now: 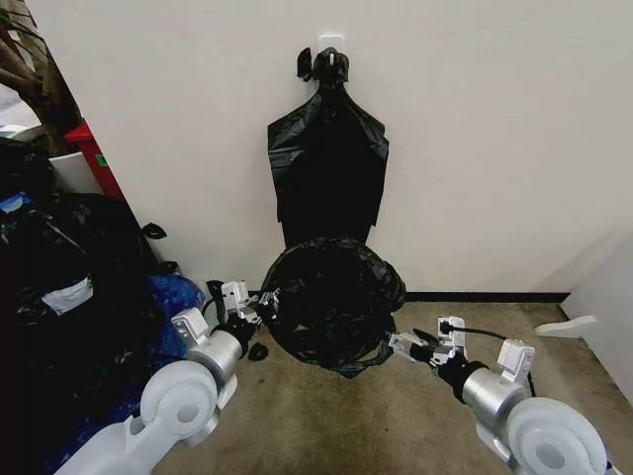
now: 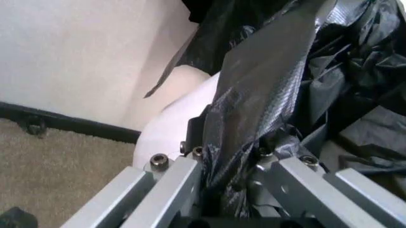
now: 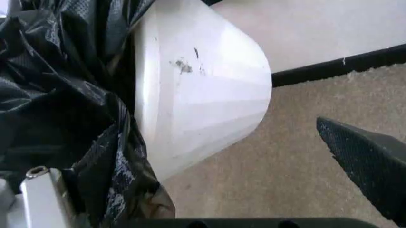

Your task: Place the garbage bag over the trash bin.

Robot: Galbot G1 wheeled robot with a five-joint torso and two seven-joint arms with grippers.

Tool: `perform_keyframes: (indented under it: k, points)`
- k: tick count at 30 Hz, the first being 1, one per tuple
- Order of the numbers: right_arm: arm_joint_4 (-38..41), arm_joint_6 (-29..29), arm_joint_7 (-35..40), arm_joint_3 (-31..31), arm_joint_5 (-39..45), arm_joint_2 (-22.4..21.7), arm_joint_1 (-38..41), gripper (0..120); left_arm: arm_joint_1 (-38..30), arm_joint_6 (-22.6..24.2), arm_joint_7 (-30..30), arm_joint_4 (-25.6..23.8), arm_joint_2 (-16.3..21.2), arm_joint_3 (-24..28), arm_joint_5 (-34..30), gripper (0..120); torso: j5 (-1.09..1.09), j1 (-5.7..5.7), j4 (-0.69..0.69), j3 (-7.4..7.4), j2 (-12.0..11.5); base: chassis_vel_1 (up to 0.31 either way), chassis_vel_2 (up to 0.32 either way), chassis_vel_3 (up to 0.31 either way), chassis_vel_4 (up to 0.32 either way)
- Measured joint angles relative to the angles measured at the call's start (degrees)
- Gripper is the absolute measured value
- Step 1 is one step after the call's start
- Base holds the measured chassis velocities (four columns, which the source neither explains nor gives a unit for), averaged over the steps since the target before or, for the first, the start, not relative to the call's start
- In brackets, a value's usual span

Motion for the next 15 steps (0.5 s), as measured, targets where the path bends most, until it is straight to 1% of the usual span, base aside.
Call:
perform_keyframes:
  k: [6,10,15]
  points:
    - [-1.5,-0.1,-1.1,-0.2,-0.2,-0.1,0.4,100,-1.1,-0.6,0.6,0.5,-0.4,0.4,-1.7,2,0.02,0.00,0.00,0.00,0.0,0.000,0.000,0.000,0.000]
    - [-2.5,-0.2,-2.4,-0.1,-1.2,-0.1,-0.1,100,-1.3,-2.6,2.1,1.5,-1.0,0.1,-4.3,2,0.02,0.00,0.00,0.00,0.0,0.000,0.000,0.000,0.000]
    - [-2.1,-0.1,-3.8,0.7,-3.0,0.1,-2.0,100,-1.2,-3.9,3.4,3.1,-1.1,-0.1,-4.9,2,0.02,0.00,0.00,0.00,0.0,0.000,0.000,0.000,0.000]
